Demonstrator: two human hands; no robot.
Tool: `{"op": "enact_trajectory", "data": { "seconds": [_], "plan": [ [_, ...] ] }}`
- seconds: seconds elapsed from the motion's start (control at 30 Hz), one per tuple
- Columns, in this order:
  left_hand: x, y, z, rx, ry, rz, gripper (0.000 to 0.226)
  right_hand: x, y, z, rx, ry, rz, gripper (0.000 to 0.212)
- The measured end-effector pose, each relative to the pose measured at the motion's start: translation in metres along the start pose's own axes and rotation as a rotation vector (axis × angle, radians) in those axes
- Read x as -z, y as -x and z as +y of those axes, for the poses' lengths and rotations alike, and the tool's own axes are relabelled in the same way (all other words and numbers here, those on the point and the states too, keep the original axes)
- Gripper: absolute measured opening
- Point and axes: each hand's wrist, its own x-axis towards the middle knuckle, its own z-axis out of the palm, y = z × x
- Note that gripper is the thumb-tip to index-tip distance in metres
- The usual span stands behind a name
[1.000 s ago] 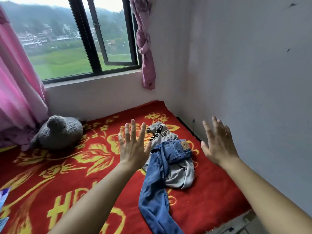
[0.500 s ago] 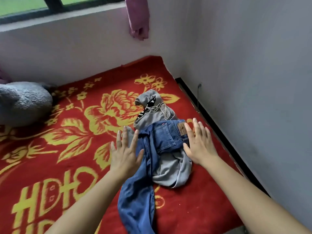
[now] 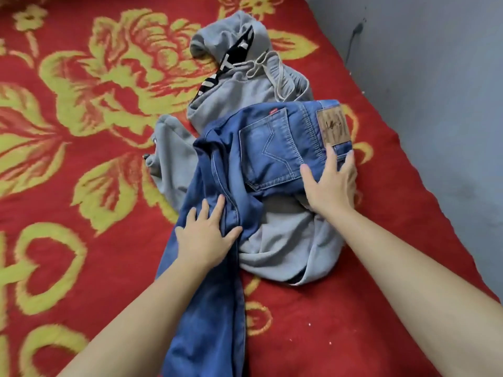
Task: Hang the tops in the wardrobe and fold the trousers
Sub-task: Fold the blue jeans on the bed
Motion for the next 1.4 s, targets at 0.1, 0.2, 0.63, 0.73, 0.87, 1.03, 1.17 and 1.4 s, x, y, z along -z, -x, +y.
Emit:
{"op": "enact_trajectory", "data": {
  "seconds": [0.1,0.2,0.63,0.73,0.87,1.03,1.17,1.4],
  "plan": [
    [-0.01,-0.003,-0.001,-0.01,-0.025,0.046,0.081,-0.011,-0.025,0.001,-0.128,-0.033,0.037,0.111],
    [-0.008,0.001,0.0,-0.018,-0.017,0.045,0.079,-0.01,-0.035,0.0,-0.254,-0.094,0.033,0.131],
    [0.01,-0.004,-0.014,-0.1,0.118,-0.096,0.06,-0.032,0.109,0.024,0.335,0.228,0.335,0.028],
    [0.013,-0.001,-0.016,-0.107,0.294,-0.074,0.056,-0.032,0.145,0.027,0.404,0.165,0.218,0.03],
    [0.016,0.033,-0.038,0.075,0.763,0.116,0.042,-0.017,0.188,0.02,0.573,0.109,0.049,0.037],
    [0.019,0.082,-0.063,0.285,1.056,0.141,0.023,-0.005,0.232,0.022,0.713,0.339,-0.24,0.024],
    [0.031,0.111,-0.055,0.412,1.074,0.251,0.045,-0.009,0.27,0.056,0.538,0.458,-0.731,0.051],
    [0.021,0.172,0.0,-0.393,0.524,0.725,0.029,-0.031,0.293,0.074,-0.001,-0.054,-0.619,0.028]
  ]
}}
